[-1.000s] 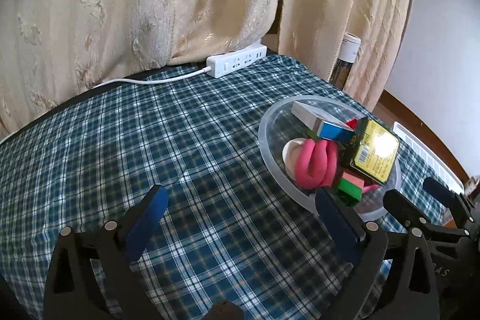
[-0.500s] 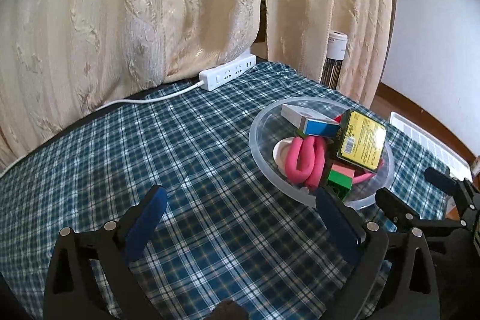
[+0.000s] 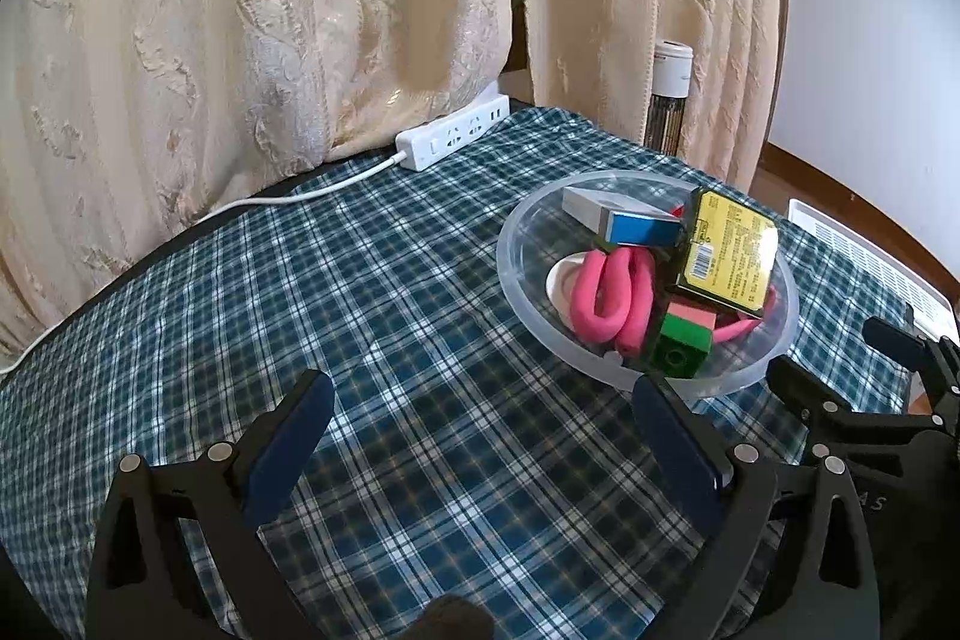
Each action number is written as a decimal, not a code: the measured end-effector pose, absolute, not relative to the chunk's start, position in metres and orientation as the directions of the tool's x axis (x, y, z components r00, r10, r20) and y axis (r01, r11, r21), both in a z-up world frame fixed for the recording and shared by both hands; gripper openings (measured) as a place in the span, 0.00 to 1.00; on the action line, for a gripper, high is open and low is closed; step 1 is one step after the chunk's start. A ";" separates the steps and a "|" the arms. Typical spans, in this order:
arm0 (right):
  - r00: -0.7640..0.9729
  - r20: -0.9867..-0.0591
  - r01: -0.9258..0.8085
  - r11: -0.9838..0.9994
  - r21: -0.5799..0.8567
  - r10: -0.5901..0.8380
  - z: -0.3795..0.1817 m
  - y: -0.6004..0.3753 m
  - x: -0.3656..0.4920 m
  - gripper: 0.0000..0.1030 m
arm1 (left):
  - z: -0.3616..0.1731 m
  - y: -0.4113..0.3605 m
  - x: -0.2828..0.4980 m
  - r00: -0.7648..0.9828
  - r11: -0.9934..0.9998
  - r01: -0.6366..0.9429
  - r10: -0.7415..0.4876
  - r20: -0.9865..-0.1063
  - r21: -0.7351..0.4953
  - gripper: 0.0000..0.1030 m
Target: Organize objects
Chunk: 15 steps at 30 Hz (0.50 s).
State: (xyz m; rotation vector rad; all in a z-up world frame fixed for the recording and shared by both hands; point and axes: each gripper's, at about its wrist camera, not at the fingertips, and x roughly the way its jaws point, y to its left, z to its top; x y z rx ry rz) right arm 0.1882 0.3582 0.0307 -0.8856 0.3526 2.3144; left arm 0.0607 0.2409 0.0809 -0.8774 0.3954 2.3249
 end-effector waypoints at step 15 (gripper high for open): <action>-0.566 -0.689 -0.646 -0.763 0.030 0.452 0.025 0.365 0.185 1.00 | 0.069 0.246 0.058 -0.565 -0.755 -0.653 0.431 -0.703 0.062 0.97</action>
